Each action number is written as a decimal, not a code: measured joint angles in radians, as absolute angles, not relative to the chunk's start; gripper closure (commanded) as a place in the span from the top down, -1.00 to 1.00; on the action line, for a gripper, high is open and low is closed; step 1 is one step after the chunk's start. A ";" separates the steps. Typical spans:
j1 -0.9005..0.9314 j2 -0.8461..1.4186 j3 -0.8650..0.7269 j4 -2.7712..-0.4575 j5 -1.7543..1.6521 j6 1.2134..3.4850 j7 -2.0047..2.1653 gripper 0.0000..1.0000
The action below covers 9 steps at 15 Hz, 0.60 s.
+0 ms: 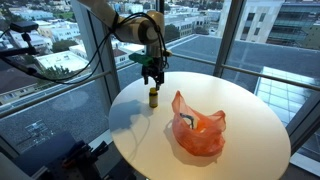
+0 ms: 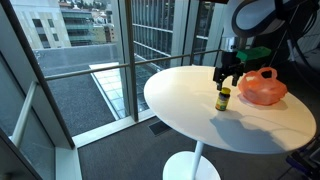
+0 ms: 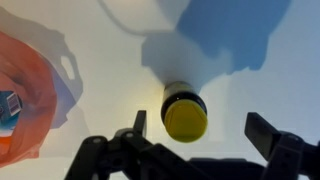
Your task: Put the bottle into the carrier bag
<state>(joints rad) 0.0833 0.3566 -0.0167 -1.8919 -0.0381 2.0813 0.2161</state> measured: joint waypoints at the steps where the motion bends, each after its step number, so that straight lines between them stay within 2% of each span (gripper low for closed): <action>1: 0.083 0.361 -0.017 -1.892 -0.040 2.082 0.217 1.00; 8: 0.083 0.387 -0.019 -1.892 -0.050 2.125 0.219 1.00; 9: 0.083 0.389 -0.019 -1.892 -0.050 2.129 0.219 0.92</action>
